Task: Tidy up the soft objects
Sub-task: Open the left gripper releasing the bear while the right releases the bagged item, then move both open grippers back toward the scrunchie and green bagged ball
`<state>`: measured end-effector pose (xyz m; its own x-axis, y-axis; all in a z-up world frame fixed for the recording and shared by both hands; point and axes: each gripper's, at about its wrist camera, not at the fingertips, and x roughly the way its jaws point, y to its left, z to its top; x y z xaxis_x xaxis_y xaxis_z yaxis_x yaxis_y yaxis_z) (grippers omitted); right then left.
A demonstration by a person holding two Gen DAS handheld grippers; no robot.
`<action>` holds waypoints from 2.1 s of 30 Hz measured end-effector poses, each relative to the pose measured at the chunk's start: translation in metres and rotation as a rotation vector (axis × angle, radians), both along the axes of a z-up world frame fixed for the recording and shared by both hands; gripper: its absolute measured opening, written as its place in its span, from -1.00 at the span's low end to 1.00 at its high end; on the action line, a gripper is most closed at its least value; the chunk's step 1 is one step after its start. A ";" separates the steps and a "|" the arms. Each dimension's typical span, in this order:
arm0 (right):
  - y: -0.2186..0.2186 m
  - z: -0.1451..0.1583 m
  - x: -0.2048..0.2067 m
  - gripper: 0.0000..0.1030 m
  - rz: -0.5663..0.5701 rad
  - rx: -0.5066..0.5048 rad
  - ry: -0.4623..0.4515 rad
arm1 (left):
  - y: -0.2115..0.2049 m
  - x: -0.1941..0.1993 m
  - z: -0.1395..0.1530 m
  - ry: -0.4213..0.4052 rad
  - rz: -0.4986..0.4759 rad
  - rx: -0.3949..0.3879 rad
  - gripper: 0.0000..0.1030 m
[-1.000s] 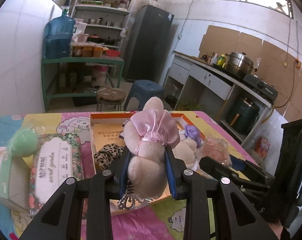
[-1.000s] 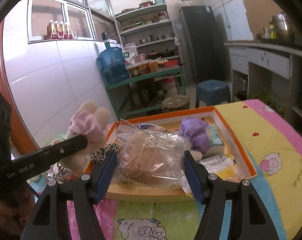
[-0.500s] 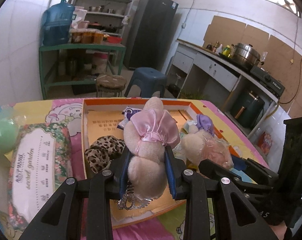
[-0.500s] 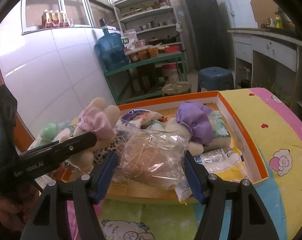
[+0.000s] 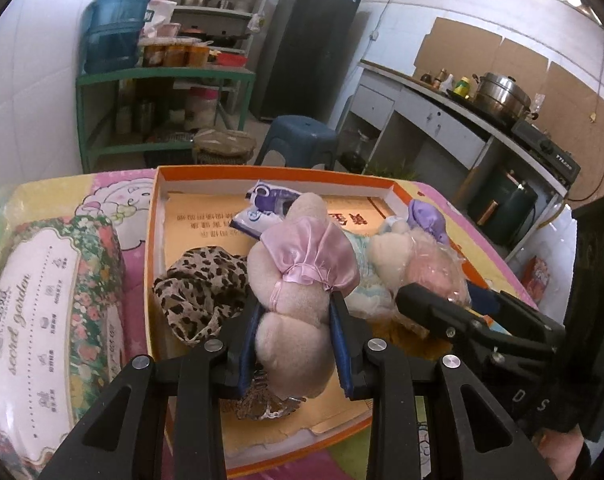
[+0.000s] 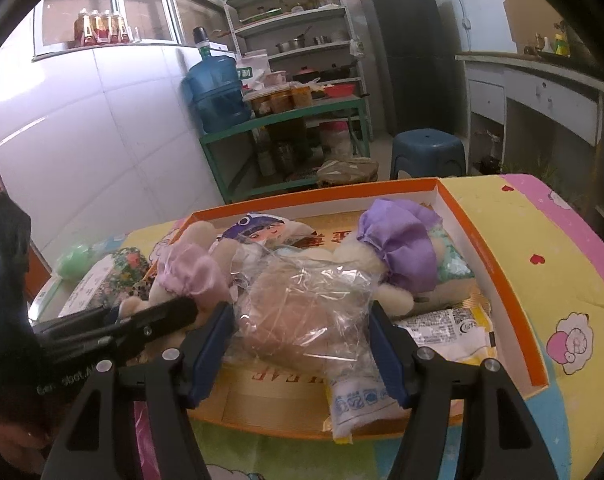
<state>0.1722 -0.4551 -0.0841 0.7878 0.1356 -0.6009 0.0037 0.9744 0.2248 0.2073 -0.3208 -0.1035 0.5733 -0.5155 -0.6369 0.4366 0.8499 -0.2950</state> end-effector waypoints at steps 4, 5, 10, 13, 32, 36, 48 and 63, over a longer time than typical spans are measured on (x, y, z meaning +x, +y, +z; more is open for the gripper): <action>0.001 0.000 0.000 0.31 -0.001 -0.005 0.000 | -0.002 0.001 -0.005 0.003 0.000 0.002 -0.35; 0.001 0.000 -0.001 0.31 -0.006 -0.007 0.000 | -0.002 0.001 -0.005 0.004 0.000 0.001 -0.34; -0.001 -0.001 -0.003 0.54 -0.017 0.015 -0.002 | -0.003 0.000 -0.004 0.006 -0.001 -0.005 -0.19; -0.002 0.001 -0.006 0.58 -0.023 0.023 -0.013 | -0.003 0.001 -0.005 0.021 -0.009 -0.010 0.00; 0.002 0.019 -0.029 0.58 -0.021 0.059 -0.070 | 0.017 -0.027 0.025 -0.070 0.018 -0.036 0.19; 0.005 0.025 -0.035 0.58 -0.020 0.055 -0.085 | 0.022 -0.033 0.032 -0.085 0.020 -0.046 0.19; 0.022 0.044 -0.057 0.58 -0.018 0.040 -0.114 | 0.040 -0.056 0.053 -0.134 0.030 -0.063 0.19; 0.073 0.077 -0.087 0.58 0.022 -0.009 -0.162 | 0.091 -0.102 0.083 -0.233 0.075 -0.076 0.19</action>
